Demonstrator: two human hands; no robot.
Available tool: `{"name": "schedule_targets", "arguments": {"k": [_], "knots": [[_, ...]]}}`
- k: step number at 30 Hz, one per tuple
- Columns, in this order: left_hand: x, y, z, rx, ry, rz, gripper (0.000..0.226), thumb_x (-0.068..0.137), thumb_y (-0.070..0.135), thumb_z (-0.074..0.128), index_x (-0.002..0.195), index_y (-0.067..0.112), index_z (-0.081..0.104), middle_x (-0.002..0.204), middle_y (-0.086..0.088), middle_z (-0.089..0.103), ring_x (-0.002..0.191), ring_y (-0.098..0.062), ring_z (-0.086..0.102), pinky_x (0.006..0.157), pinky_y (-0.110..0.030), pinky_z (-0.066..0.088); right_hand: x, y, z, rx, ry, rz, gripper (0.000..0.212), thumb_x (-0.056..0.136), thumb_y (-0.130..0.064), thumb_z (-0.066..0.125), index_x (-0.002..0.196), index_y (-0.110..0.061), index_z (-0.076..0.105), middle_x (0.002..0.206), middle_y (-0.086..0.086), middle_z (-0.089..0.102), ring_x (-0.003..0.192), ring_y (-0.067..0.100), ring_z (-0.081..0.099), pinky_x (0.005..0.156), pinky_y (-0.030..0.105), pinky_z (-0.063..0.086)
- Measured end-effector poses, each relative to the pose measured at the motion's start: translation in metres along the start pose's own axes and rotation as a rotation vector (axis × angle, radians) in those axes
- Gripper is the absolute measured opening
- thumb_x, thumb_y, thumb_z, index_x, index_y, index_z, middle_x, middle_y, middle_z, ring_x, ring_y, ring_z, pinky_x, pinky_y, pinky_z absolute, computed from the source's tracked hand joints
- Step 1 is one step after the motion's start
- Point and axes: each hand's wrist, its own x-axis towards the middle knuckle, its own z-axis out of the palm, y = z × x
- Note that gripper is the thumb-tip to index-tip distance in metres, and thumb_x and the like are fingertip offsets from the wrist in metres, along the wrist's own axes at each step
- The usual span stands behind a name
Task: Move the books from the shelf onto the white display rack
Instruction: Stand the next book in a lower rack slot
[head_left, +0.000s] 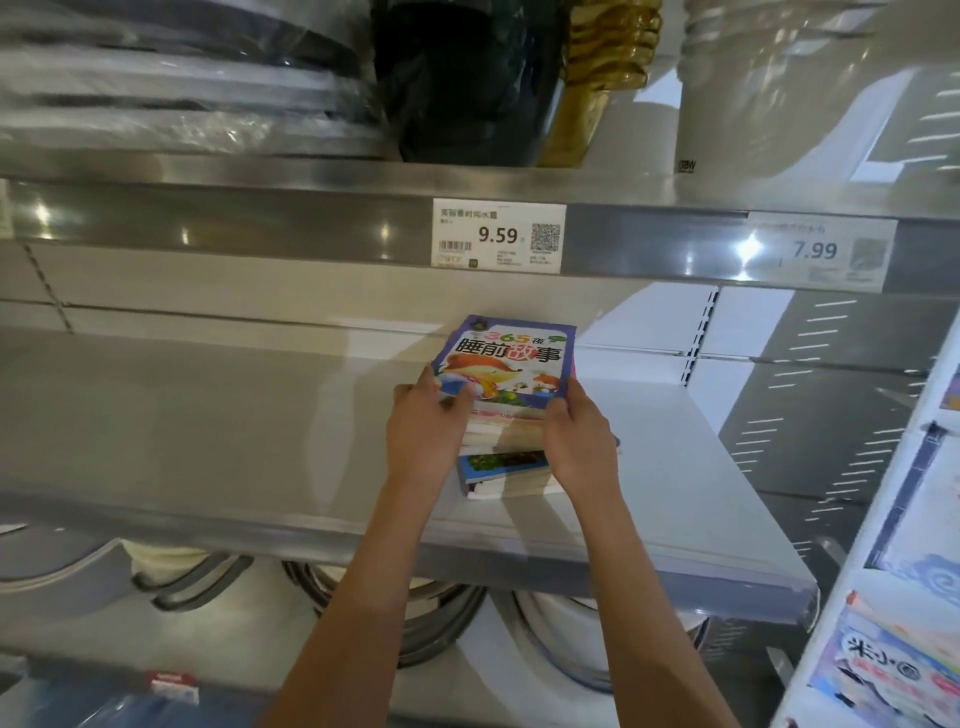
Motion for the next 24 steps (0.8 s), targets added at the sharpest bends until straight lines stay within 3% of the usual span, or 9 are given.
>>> {"name": "schedule_targets", "arguments": {"k": [4, 6, 9, 11, 14, 18, 21, 24], "knots": [[-0.016, -0.002, -0.005, -0.014, 0.019, 0.007, 0.053, 0.084, 0.07, 0.055, 0.12, 0.031, 0.058, 0.105, 0.0, 0.069, 0.084, -0.013, 0.069, 0.072, -0.032, 0.061, -0.012, 0.002, -0.003, -0.021, 0.042, -0.037, 0.032, 0.102, -0.036, 0.046, 0.129, -0.018, 0.053, 0.121, 0.005, 0.065, 0.093, 0.014, 0.059, 0.061, 0.016, 0.04], [-0.024, -0.002, -0.009, -0.038, 0.022, 0.003, 0.05, 0.082, 0.069, 0.06, 0.117, 0.032, 0.06, 0.102, 0.001, 0.069, 0.08, -0.012, 0.07, 0.07, -0.033, 0.062, -0.021, 0.002, -0.008, 0.019, 0.058, -0.056, 0.03, 0.101, -0.033, 0.052, 0.126, -0.017, 0.056, 0.117, 0.004, 0.067, 0.09, 0.012, 0.059, 0.064, 0.016, 0.044], [-0.035, -0.002, -0.012, -0.071, 0.018, -0.011, 0.052, 0.082, 0.063, 0.067, 0.121, 0.03, 0.06, 0.106, 0.002, 0.065, 0.086, -0.013, 0.069, 0.073, -0.035, 0.062, -0.031, 0.006, -0.016, 0.042, 0.074, -0.06, 0.027, 0.099, -0.029, 0.056, 0.124, -0.018, 0.058, 0.116, 0.002, 0.069, 0.09, 0.012, 0.06, 0.076, 0.027, 0.051], [-0.04, -0.002, -0.016, -0.125, 0.01, -0.016, 0.05, 0.082, 0.058, 0.07, 0.121, 0.027, 0.06, 0.108, 0.002, 0.062, 0.09, -0.014, 0.069, 0.075, -0.036, 0.062, -0.035, 0.01, -0.018, 0.072, 0.077, -0.052, 0.026, 0.098, -0.028, 0.058, 0.123, -0.02, 0.059, 0.114, 0.0, 0.069, 0.091, 0.013, 0.062, 0.074, 0.024, 0.05], [-0.037, -0.003, -0.021, -0.246, -0.006, -0.045, 0.039, 0.087, 0.047, 0.07, 0.118, 0.025, 0.062, 0.109, 0.0, 0.063, 0.087, -0.012, 0.07, 0.072, -0.032, 0.062, -0.038, 0.012, -0.02, 0.129, 0.08, -0.042, 0.026, 0.097, -0.025, 0.06, 0.123, -0.021, 0.06, 0.112, -0.003, 0.069, 0.092, 0.012, 0.064, 0.068, 0.016, 0.047], [-0.023, 0.003, -0.022, -0.277, -0.115, -0.041, 0.026, 0.095, 0.04, 0.064, 0.115, 0.027, 0.058, 0.102, 0.009, 0.066, 0.071, -0.002, 0.066, 0.051, -0.01, 0.049, -0.028, 0.003, -0.024, 0.182, 0.027, 0.0, 0.023, 0.096, -0.015, 0.058, 0.117, -0.024, 0.056, 0.107, -0.006, 0.065, 0.086, 0.007, 0.063, 0.067, 0.017, 0.048], [-0.022, 0.006, -0.021, -0.321, -0.172, -0.023, 0.03, 0.096, 0.037, 0.062, 0.124, 0.026, 0.056, 0.104, 0.009, 0.065, 0.069, 0.0, 0.065, 0.05, -0.011, 0.05, -0.017, -0.003, -0.023, 0.12, -0.007, 0.03, 0.027, 0.097, -0.025, 0.058, 0.123, -0.02, 0.056, 0.112, -0.004, 0.066, 0.092, 0.013, 0.063, 0.077, 0.026, 0.052], [-0.028, 0.003, -0.02, -0.366, -0.169, -0.033, 0.032, 0.095, 0.038, 0.064, 0.124, 0.025, 0.057, 0.11, 0.004, 0.07, 0.077, -0.006, 0.07, 0.053, -0.013, 0.054, -0.018, -0.001, -0.019, 0.038, 0.007, 0.013, 0.032, 0.096, -0.035, 0.061, 0.123, -0.019, 0.055, 0.107, -0.006, 0.064, 0.089, 0.012, 0.062, 0.072, 0.023, 0.05]]}}
